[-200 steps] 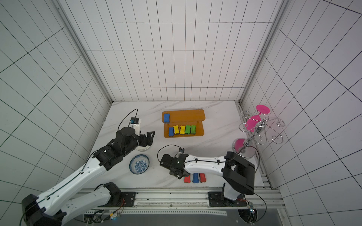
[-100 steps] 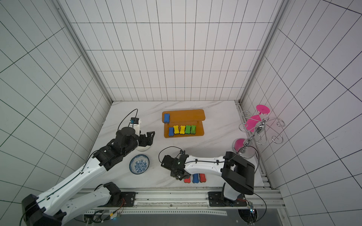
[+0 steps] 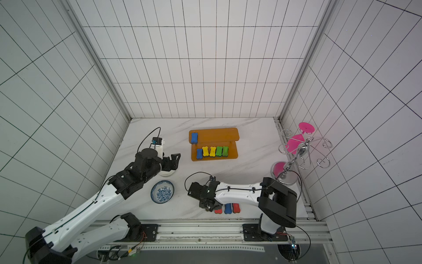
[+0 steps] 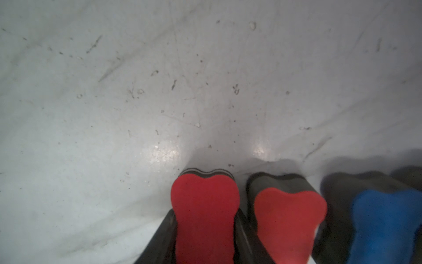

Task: Remove the whiteboard erasers from the shelf
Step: Place the whiteboard eraser at the center of the board.

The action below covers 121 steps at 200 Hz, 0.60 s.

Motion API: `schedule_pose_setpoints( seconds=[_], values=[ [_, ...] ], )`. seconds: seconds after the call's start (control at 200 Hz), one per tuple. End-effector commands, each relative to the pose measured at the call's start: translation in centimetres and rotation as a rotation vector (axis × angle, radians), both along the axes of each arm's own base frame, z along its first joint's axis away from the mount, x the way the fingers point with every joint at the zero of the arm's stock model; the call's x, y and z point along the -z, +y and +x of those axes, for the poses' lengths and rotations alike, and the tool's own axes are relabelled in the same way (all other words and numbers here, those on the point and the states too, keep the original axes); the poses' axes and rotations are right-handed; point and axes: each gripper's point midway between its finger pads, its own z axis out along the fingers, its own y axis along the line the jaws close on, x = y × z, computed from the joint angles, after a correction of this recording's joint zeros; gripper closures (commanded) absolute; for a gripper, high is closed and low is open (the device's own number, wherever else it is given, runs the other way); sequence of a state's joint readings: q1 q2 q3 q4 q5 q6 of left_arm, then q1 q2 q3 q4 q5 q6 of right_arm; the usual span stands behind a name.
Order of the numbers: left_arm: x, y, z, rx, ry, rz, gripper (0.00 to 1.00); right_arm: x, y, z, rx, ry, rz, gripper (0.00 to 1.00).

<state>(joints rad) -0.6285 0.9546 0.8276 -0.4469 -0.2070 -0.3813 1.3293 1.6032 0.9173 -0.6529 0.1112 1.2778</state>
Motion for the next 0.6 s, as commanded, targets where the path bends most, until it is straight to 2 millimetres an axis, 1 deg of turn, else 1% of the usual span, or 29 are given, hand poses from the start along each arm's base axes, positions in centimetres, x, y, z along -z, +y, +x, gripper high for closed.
schedule_pose_setpoints(
  seconds=[0.0, 0.275, 0.375, 0.395, 0.415, 0.505, 0.6],
  values=[
    [-0.6, -0.1, -0.1, 0.011, -0.017, 0.003, 0.04, 0.2, -0.8, -0.5, -0.018, 0.008, -0.043, 0.60],
    [-0.7, -0.1, 0.0, 0.008, -0.019, 0.002, 0.04, -0.3, -0.7, -0.5, -0.034, -0.010, -0.054, 0.56],
    [-0.6, -0.1, 0.0, 0.009, -0.017, 0.005, 0.04, -0.8, -0.4, -0.4, -0.042, -0.027, -0.047, 0.56],
    [-0.7, -0.1, 0.0, 0.008, -0.018, 0.003, 0.04, -1.1, -0.1, -0.3, -0.045, -0.035, -0.040, 0.56],
    [-0.7, -0.1, 0.0, 0.008, -0.018, 0.003, 0.04, -1.2, -0.6, -0.4, -0.046, -0.037, -0.061, 0.55],
    [-0.7, 0.0, 0.0, 0.005, -0.020, 0.004, 0.04, -2.5, -0.5, -0.1, -0.061, -0.077, -0.060, 0.55],
    [-0.6, 0.0, 0.2, -0.003, -0.015, 0.008, 0.04, -4.6, -0.3, 0.4, -0.089, -0.132, -0.056, 0.54]
  ],
)
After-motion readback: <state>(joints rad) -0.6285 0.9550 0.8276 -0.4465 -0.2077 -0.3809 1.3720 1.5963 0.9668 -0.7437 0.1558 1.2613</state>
